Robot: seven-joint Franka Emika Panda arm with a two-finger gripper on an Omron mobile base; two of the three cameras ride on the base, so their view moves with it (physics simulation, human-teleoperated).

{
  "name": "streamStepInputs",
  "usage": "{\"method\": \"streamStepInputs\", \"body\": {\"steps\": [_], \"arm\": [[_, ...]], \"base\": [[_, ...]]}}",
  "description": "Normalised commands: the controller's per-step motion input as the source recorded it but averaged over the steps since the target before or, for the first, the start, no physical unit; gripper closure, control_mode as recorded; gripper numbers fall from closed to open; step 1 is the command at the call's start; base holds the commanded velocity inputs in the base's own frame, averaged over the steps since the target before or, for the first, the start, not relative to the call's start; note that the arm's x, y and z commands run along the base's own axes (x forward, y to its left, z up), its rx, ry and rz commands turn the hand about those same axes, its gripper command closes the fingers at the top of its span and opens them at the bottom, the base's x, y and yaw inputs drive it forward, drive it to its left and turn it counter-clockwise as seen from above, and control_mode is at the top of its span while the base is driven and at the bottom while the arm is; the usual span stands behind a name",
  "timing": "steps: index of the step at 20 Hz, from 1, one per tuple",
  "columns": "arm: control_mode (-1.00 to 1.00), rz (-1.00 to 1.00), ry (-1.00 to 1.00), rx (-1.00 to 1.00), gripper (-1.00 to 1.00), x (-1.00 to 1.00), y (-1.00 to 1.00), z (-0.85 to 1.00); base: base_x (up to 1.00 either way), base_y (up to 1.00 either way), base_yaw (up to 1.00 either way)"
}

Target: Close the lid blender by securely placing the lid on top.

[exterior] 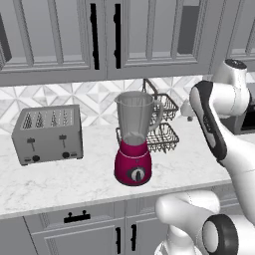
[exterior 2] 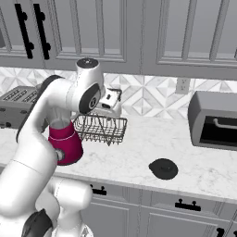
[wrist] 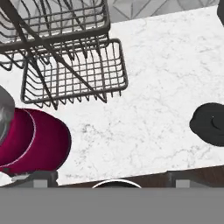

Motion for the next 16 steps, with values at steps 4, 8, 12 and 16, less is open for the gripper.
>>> {"method": "streamStepInputs", "body": {"steps": [4, 8, 12, 16], "arm": [[-1.0, -0.19, 0.09, 0.0, -1.0, 0.0, -1.0, -0.39], [-1.0, -0.19, 0.14, 0.0, -1.0, 0.0, -1.0, -0.37], [-1.0, -0.19, 0.24, 0.05, -1.0, 0.08, -0.96, -0.46], [-1.0, -0.16, 0.25, 0.01, -1.0, 0.14, -0.57, -0.68]], "base": [[0.0, 0.0, 0.0], [0.0, 0.0, 0.0], [0.0, 0.0, 0.0], [0.0, 0.0, 0.0]]}}
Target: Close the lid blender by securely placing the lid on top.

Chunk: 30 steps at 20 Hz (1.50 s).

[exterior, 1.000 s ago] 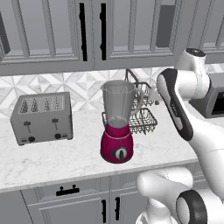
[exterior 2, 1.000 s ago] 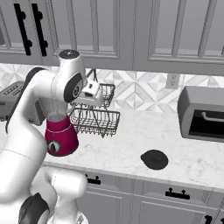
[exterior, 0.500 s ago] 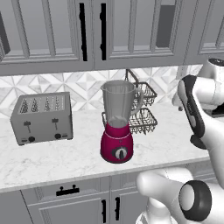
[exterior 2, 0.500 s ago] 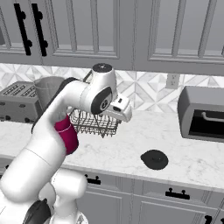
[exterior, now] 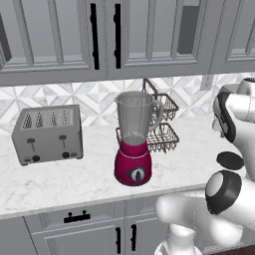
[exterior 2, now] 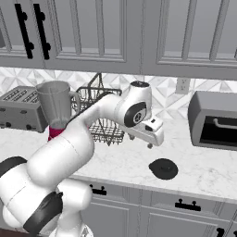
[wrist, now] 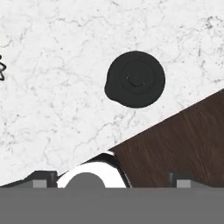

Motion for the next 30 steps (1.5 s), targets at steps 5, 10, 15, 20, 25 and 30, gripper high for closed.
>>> {"method": "streamStepInputs", "body": {"steps": [5, 10, 15, 20, 25, 30], "arm": [[-1.0, -0.15, 0.15, 0.01, -1.0, 0.01, -0.51, -0.46], [-1.0, -0.18, 0.1, 0.09, -1.0, 0.0, -0.61, -0.23], [-1.0, -0.13, 0.15, 0.03, -1.0, 0.0, -0.4, -0.44], [-1.0, -0.02, 0.05, 0.04, -1.0, 0.15, 0.01, -0.32], [-1.0, 0.0, 0.0, 0.06, -1.0, 0.17, 0.04, -0.34], [-1.0, 0.0, 0.0, 0.05, -1.0, 0.23, 0.0, -0.33]], "base": [[0.0, 0.0, 0.0], [0.0, 0.0, 0.0], [0.0, 0.0, 0.0], [0.0, 0.0, 0.0], [0.0, 0.0, 0.0], [0.0, 0.0, 0.0]]}}
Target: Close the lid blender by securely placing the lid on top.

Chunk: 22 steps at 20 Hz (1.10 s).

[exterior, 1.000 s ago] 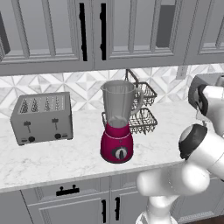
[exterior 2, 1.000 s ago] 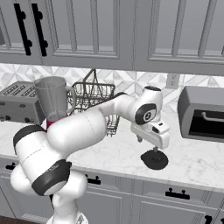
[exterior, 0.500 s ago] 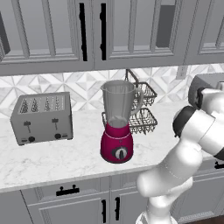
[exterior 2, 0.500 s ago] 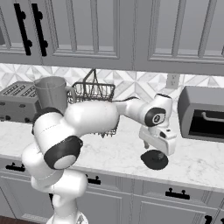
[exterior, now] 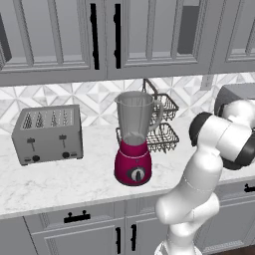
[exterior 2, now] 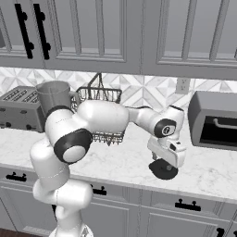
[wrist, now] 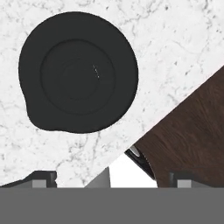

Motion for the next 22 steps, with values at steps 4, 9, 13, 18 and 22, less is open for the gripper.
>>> {"method": "streamStepInputs", "body": {"steps": [4, 9, 13, 18, 22], "arm": [[-1.0, 0.0, 0.0, 0.04, -1.0, 0.41, 0.0, -0.21], [-1.0, 0.0, 0.0, 0.0, -1.0, 0.43, -0.06, -0.27], [-1.0, 0.0, 0.0, 0.0, -1.0, 0.13, -0.02, -0.38], [-1.0, 0.0, 0.0, 0.0, -1.0, 0.0, 0.0, -0.42], [-1.0, 0.0, 0.0, 0.0, -1.0, 0.0, 0.0, -0.44]], "base": [[0.0, 0.0, 0.0], [0.0, 0.0, 0.0], [0.0, 0.0, 0.0], [0.0, 0.0, 0.0], [0.0, 0.0, 0.0]]}}
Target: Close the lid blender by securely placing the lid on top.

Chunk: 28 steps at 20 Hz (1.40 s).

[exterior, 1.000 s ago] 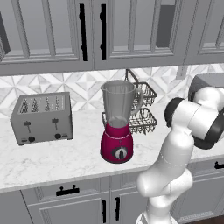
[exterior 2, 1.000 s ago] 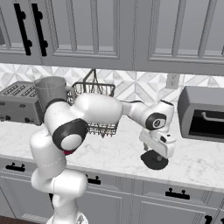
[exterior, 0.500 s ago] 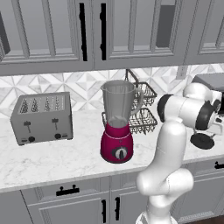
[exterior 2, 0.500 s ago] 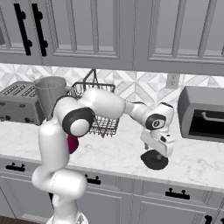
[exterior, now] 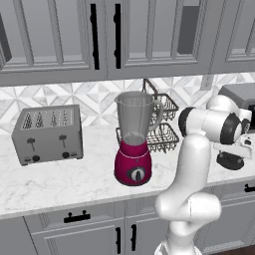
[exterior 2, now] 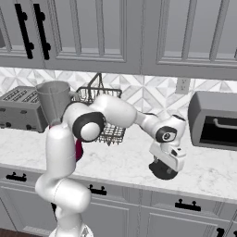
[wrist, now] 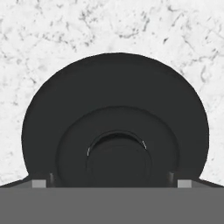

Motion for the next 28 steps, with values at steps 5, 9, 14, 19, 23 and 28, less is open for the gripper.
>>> {"method": "streamStepInputs", "body": {"steps": [5, 9, 14, 19, 23, 28], "arm": [[-1.0, 0.0, 0.0, 0.0, -1.0, 0.08, 0.0, -0.42], [-1.0, -0.07, 0.0, 0.06, -1.0, 0.42, -0.05, -0.19], [-1.0, -0.12, 0.0, 0.06, -1.0, 0.28, 0.0, -0.32], [-1.0, -0.12, -0.01, 0.01, 1.0, 0.02, 0.0, -0.76], [-1.0, -0.12, -0.04, 0.0, 1.0, 0.0, 0.0, -0.93], [-1.0, -0.1, -0.02, -0.05, 1.0, 0.0, 0.06, -0.99]], "base": [[0.0, 0.0, 0.0], [0.0, 0.0, 0.0], [0.0, 0.0, 0.0], [0.0, 0.0, 0.0], [0.0, 0.0, 0.0], [0.0, 0.0, 0.0]]}}
